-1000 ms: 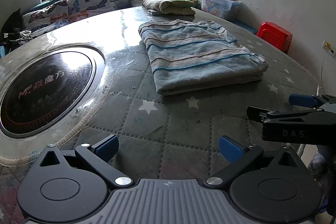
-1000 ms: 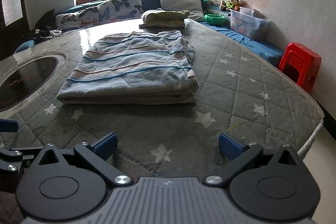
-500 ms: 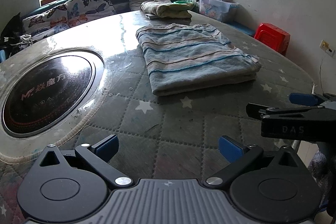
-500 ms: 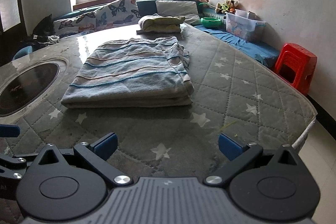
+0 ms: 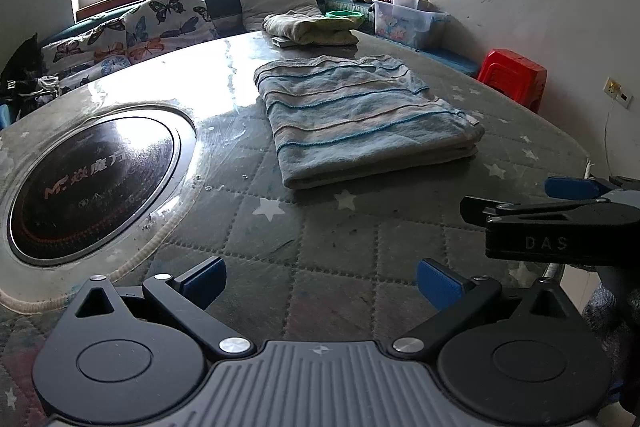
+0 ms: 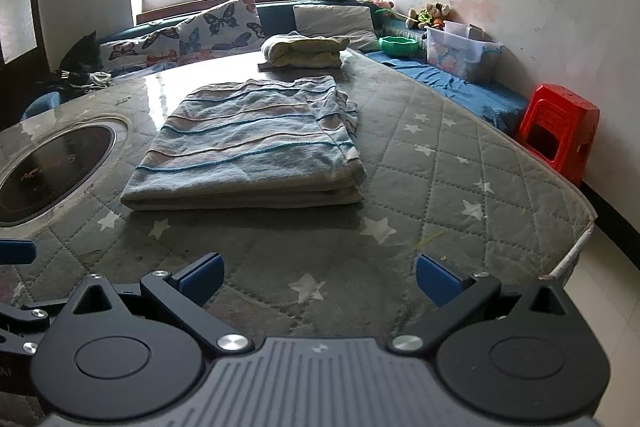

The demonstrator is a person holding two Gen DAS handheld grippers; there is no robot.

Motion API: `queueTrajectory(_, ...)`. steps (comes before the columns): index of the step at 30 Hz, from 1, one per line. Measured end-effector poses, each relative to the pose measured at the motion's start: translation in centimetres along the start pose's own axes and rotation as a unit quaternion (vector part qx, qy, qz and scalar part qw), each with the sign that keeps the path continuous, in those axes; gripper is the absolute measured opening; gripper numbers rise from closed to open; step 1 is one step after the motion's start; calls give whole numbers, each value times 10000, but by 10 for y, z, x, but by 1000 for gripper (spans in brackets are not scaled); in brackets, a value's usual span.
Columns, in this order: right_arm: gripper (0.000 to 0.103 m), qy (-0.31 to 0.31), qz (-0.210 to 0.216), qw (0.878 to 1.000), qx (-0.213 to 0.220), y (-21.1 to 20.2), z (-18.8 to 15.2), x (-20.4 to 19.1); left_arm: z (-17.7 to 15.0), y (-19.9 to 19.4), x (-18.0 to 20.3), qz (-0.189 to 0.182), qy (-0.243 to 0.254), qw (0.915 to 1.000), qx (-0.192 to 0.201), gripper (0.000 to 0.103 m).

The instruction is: Fold towel

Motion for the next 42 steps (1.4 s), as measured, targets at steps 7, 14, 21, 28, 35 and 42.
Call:
queueTrajectory(7,103,-22,30,10000,-6,2,3,-3,1,2,0,16,2,10000,1,103)
queueTrajectory(14,103,-28,58,10000,-48,9,6,-4,3,6,-1,10,19,10000,-48,103)
queueTrajectory(21,103,10,78,9999,-112,15,8,-3,7,11,0,9,50,9999,-90,103)
queueTrajectory(28,103,38,88,9998,-164,21,15,-3,14,17,-1,4,67,9999,-150,103)
queueTrajectory(35,103,77,85,9996,-250,29,19,-2,21,24,-4,2,63,9997,-224,103)
queueTrajectory(42,103,104,68,9994,-331,36,23,-1,26,31,-6,-22,72,9995,-309,103)
Point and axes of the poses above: each gripper's, at about its wrist camera, not at the fingertips, and y roughly the way its jaws point, x to its right, z to its top, the point moved 5 cm from there along y, roughly the way its jaws point, and after that the axes turned 1 degree about -y, right-handed, at the moved point
